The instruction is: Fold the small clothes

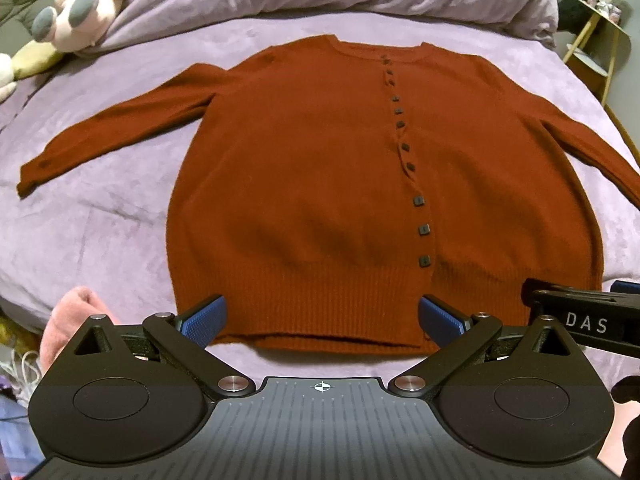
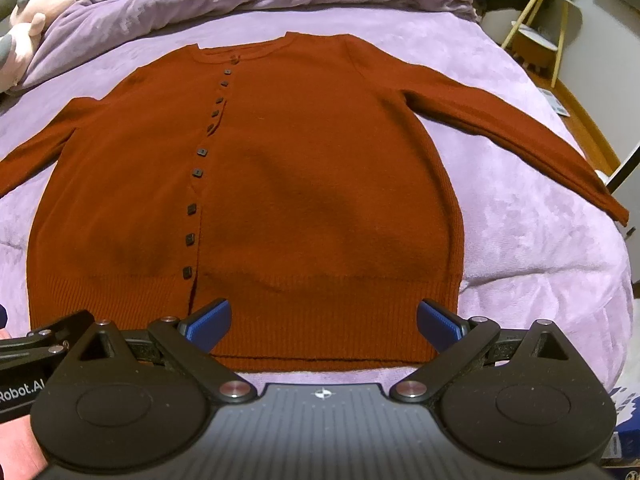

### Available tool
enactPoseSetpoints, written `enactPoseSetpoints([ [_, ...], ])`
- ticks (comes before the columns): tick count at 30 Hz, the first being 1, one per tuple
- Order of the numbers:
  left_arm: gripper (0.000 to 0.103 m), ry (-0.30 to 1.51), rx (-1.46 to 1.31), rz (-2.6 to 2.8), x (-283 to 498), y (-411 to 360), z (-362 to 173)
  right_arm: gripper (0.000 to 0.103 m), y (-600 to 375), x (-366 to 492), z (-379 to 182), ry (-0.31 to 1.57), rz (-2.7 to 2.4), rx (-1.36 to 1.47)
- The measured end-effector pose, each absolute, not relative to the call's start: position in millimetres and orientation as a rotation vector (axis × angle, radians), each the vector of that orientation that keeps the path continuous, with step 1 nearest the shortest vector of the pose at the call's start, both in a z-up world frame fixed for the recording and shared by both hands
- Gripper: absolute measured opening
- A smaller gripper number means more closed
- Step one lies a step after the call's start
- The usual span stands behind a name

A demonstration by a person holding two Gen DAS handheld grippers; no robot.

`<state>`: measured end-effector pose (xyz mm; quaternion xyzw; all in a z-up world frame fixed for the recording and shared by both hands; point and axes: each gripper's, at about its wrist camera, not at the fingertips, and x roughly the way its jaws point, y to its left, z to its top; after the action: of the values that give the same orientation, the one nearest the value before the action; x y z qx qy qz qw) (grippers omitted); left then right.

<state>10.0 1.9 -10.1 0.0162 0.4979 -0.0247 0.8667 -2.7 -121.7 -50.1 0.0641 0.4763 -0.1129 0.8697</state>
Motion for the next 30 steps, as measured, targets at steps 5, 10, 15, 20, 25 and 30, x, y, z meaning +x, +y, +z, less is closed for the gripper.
enactPoseSetpoints([
  [5, 0.103, 1.062, 0.038, -0.050, 13.7, -2.2, -14.9, 0.099, -126.8, 0.4, -54.8, 1.007, -0.231, 0.152],
  [10, 0.103, 1.075, 0.048, -0.053, 17.4, -7.3, -19.0, 0.099, -133.7, 3.3, -60.8, 1.019, -0.227, 0.178],
  [15, 0.103, 1.095, 0.053, -0.060, 23.5, -12.2, -24.2, 0.099, -140.9, 5.5, -64.7, 1.021, -0.214, 0.207],
  [20, 0.103, 1.109, 0.061, -0.068, 36.2, -18.7, -28.2, 0.099, -161.5, 12.1, -73.2, 1.044, -0.191, 0.284],
  [25, 0.103, 1.083, 0.074, -0.071, 60.1, -26.2, -26.5, 0.099, -218.2, 17.3, -72.6, 0.927, -0.202, 0.421],
  [30, 0.103, 1.049, 0.037, -0.069, 95.9, -29.2, -30.4, 0.099, -302.1, -1.2, -75.8, 0.496, -0.287, 0.530],
])
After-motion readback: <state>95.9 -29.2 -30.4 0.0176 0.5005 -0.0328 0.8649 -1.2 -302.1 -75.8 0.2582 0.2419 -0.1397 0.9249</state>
